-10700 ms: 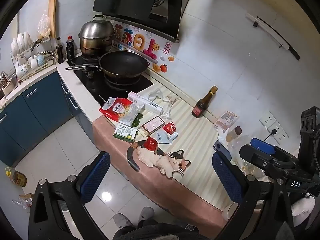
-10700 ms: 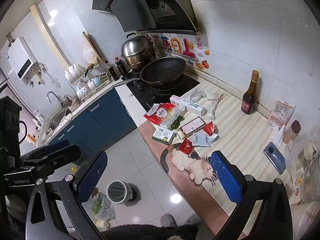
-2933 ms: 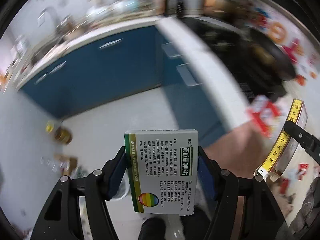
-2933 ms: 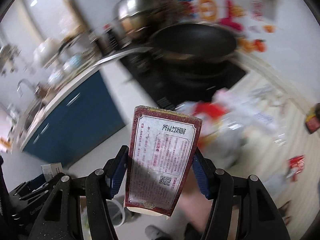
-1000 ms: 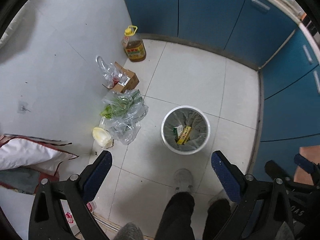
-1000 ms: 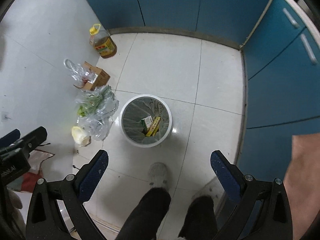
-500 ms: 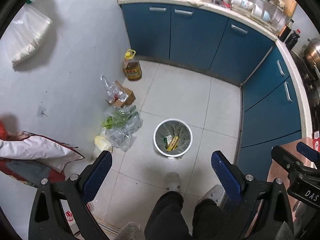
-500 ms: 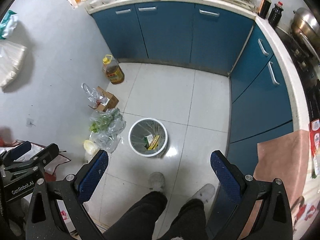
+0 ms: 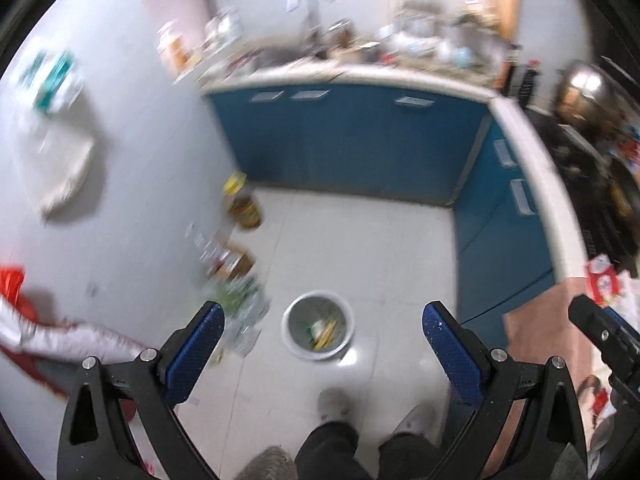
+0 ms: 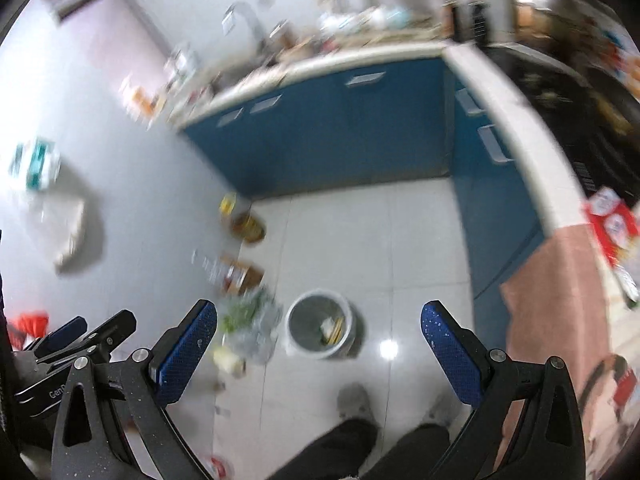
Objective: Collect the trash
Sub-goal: 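Raise both tools and return them to the counter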
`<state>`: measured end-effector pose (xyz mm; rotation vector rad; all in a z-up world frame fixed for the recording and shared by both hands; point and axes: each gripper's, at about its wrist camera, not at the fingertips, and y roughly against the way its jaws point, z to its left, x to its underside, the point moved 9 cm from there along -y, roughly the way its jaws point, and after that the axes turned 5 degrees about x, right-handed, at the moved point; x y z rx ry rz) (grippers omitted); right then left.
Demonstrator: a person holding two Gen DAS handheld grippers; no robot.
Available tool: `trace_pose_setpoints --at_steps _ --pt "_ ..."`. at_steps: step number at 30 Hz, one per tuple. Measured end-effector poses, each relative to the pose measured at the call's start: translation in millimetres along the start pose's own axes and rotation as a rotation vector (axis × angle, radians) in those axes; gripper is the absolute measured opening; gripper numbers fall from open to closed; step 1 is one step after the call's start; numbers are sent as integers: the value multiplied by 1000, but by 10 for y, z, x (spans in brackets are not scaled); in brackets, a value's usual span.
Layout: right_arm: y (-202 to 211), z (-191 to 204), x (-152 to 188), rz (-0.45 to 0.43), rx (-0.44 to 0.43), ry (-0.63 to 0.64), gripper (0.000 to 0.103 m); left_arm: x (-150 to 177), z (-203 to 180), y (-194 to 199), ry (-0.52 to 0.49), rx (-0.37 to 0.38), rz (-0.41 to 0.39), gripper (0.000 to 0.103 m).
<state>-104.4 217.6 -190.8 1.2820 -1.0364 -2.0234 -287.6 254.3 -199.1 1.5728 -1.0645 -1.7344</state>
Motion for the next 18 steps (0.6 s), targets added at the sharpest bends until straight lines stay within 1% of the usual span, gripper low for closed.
trace_pose_setpoints --at_steps 1,2,4,6,7,8,9,10,11,12,13,14,16,18 --pt "97 -180 -51 -19 17 -26 103 -62 -265 6 -35 36 -5 101" --pt "228 -448 -96 -44 41 -66 103 -97 -500 15 -64 66 -7 101" --pt "446 -934 -115 -76 90 -141 103 -136 -1081 -8 -151 112 -1 101" --pt "662 -1574 -70 -93 144 -246 103 -124 -1634 -51 -239 150 16 101" --pt "772 -1965 14 -96 182 -318 103 -87 -1954 -86 -286 167 32 101" --pt "834 -2260 86 -94 210 -369 103 -42 -2226 -112 -319 191 52 101" --pt "921 -2670 227 -87 249 -452 103 25 -2493 -137 -348 219 79 101" --pt "965 -2947 330 -83 271 -506 103 136 -2834 -200 -383 255 118 101" --pt "1041 -3340 511 -77 310 -590 103 215 -3061 -235 -406 276 145 101" --pt "1098 -3648 659 -72 342 -654 103 321 -3334 -285 -437 295 175 101" --pt "1180 -4036 884 -64 382 -745 103 407 -3588 -334 -475 304 196 101" --pt "1220 -4283 1060 -58 399 -808 103 515 -3912 -394 -530 312 215 101" --pt "1315 -4809 1400 -39 430 -950 103 755 -4380 -513 -615 331 253 101" --pt "1394 -5293 1729 -38 466 -1060 103 944 -4774 -619 -660 350 307 101"
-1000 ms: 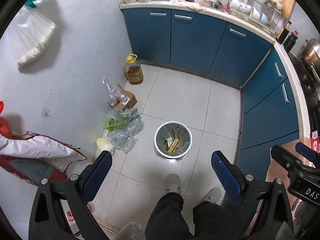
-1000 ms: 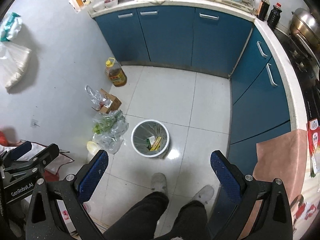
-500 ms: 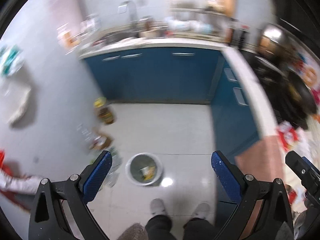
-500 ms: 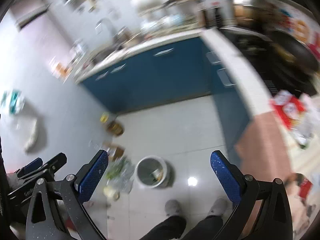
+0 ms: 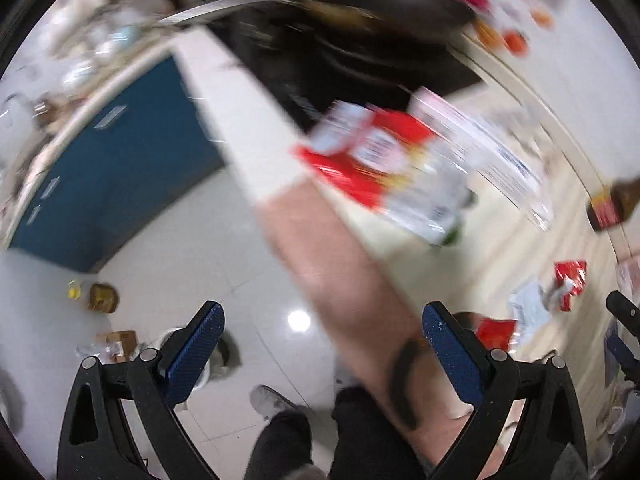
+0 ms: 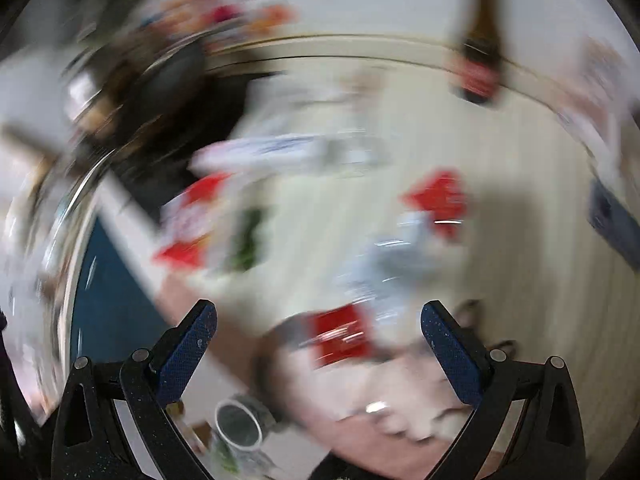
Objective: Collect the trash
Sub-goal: 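Raise both tools and return them to the counter, then grasp red snack wrappers with left tool while right tool grasps another red wrapper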
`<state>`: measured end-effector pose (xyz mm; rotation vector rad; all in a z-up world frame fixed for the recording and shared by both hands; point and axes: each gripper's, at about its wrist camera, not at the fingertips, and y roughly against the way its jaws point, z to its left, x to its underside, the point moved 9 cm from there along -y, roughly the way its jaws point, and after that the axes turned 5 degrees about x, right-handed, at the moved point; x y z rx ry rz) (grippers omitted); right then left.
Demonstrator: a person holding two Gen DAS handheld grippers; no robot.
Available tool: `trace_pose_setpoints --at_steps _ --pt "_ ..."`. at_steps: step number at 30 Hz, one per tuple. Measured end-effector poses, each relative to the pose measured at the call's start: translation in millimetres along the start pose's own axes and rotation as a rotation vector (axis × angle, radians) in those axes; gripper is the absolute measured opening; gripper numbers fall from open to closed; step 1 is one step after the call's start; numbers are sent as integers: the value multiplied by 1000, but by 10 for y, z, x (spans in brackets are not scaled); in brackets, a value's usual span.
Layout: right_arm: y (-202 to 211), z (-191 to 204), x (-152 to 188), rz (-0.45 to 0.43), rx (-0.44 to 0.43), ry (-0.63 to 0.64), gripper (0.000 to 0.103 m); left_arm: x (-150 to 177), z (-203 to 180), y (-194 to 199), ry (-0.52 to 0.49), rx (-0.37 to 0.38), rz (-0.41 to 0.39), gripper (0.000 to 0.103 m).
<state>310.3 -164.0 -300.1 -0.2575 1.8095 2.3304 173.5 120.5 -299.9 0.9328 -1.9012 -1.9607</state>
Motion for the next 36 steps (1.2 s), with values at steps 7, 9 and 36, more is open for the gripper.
trace_pose_setpoints --at_steps 7,9,36 --pt "-447 -765 -373 39 43 -130 103 166 -1126 -569 -262 79 144 101" --pt "-524 -883 -387 47 45 -129 103 324 -1335 -723 -293 115 211 101" --pt "-954 -426 -667 -4 1 106 7 55 -1747 -797 -341 111 191 3"
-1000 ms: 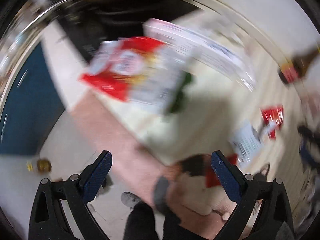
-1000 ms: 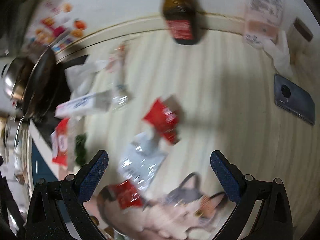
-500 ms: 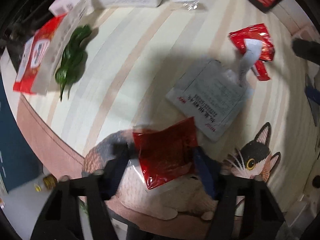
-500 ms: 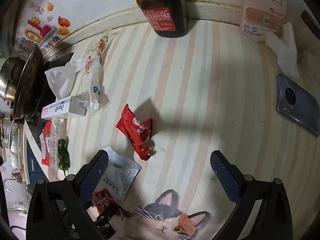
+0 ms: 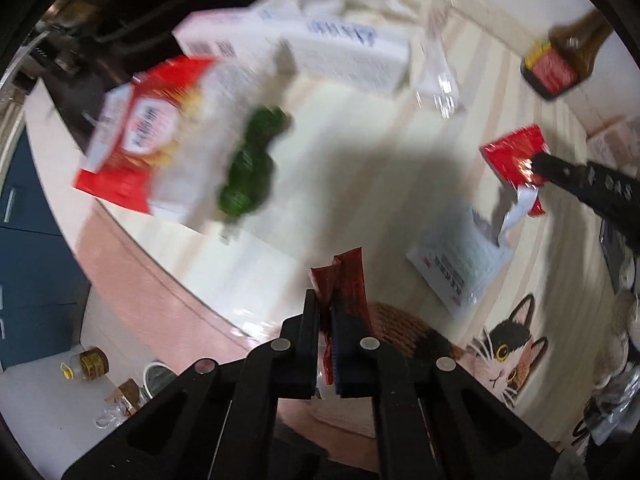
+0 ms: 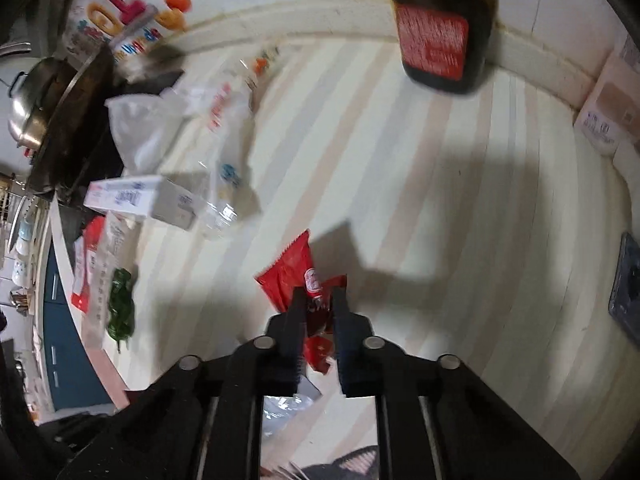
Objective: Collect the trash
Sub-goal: 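Grasp red snack wrappers with left tool while right tool grasps another red wrapper, then carry both red wrappers down over the white bin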
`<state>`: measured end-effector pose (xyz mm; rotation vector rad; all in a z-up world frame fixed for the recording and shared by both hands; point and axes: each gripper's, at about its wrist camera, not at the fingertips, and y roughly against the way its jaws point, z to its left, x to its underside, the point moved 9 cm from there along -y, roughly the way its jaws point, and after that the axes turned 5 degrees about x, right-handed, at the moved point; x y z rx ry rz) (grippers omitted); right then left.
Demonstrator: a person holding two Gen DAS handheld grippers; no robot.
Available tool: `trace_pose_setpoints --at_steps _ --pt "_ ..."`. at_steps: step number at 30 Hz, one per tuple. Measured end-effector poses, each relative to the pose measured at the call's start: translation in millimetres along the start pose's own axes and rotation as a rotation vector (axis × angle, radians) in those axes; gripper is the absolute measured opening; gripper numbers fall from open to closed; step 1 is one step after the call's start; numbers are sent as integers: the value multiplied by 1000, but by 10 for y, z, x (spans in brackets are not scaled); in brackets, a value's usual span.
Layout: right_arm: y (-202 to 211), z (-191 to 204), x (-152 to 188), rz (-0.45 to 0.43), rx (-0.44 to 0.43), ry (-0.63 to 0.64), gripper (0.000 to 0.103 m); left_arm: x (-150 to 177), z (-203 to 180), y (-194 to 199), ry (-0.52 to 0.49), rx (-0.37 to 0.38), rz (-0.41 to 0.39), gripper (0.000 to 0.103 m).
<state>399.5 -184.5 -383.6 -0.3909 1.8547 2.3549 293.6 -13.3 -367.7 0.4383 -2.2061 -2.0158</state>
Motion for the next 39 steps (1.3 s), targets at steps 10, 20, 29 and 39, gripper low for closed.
trace_pose_setpoints --at_steps 10,20,29,39 --pt "785 424 -130 -134 -77 70 5 -72 516 845 67 2 -203 3" --pt "1002 1773 386 -117 -170 324 4 415 1711 1439 291 -74 -351 2" --pt "679 3365 1689 -5 -235 614 4 1768 3208 1437 582 -152 -350 2" --pt "-385 4621 3870 224 -222 916 4 3715 4829 381 975 -116 -218 3"
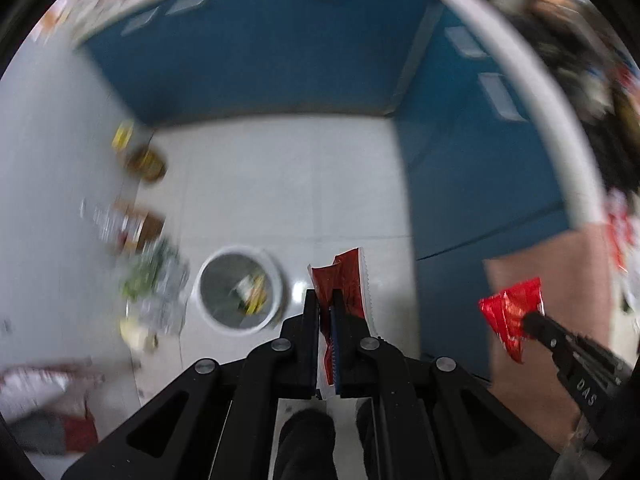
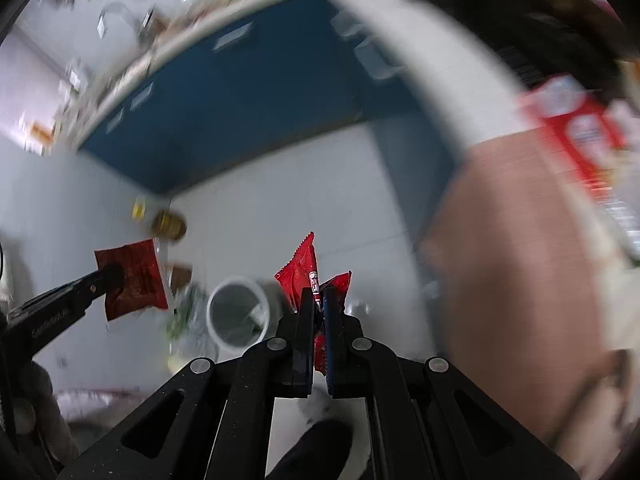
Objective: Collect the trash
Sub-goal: 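Carry both red wrappers down over the white bin, then open both tools to drop the wrappers into the bin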
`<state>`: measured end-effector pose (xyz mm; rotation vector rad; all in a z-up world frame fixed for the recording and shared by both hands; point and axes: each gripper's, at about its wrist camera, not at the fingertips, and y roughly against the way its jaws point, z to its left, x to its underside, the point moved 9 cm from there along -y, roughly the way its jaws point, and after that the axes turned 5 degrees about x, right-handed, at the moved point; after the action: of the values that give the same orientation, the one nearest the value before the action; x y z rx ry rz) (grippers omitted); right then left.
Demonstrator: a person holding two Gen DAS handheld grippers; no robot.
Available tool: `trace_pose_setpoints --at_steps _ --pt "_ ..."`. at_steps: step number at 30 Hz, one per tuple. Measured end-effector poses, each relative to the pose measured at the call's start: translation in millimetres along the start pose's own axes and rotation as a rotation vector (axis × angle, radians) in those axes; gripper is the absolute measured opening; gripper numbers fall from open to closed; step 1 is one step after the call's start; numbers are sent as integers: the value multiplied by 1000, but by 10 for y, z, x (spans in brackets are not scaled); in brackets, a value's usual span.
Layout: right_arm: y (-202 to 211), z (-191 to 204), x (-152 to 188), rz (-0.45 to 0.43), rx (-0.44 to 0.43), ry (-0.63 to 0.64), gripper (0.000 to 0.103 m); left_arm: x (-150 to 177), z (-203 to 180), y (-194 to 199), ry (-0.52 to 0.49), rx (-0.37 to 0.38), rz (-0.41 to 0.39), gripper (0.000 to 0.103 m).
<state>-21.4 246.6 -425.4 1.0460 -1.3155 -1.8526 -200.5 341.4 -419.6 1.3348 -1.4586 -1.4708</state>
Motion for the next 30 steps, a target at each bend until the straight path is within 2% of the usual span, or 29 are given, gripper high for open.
trace_pose_setpoints --at_steps 4,7,10,14,15,20,21,22,23,24,25,27,29,30 --pt "-1051 811 274 111 -39 85 4 186 995 -673 154 -23 79 3" --pt "-1757 1269 440 167 -63 122 4 356 1703 -1327 242 -39 139 3" --pt "-2639 1739 637 223 -94 149 4 522 2214 -2012 315 -26 197 3" --pt "-3717 2110 977 304 -119 171 4 721 2677 -2841 354 -32 246 3" --pt "-3979 2171 1066 322 -117 173 4 754 2756 -3007 353 -32 255 6" --pt "-5023 2309 1458 425 -100 218 6 932 3070 -3644 366 -18 291 15" --pt "-5178 2308 1529 449 -90 222 12 969 3121 -3705 368 -25 297 31" --pt "-5262 2298 1554 461 -80 229 27 986 3149 -3714 371 -27 295 58" --pt "-5327 2283 1583 466 -72 237 35 1012 3205 -3697 379 -39 282 71" --pt "-5348 2260 1588 460 -68 241 49 1023 3236 -3667 380 -50 272 90" --pt "-5350 2234 1592 454 -55 250 58 1049 3269 -3626 380 -63 263 92" --pt "-5255 2187 1590 439 -26 269 64 1128 3310 -3463 389 -87 256 93" --pt "-5066 2148 1548 416 8 294 78 1153 3352 -3280 379 -128 226 94" --pt "-4944 2139 1510 394 36 318 92 1158 3356 -3153 373 -152 207 95"
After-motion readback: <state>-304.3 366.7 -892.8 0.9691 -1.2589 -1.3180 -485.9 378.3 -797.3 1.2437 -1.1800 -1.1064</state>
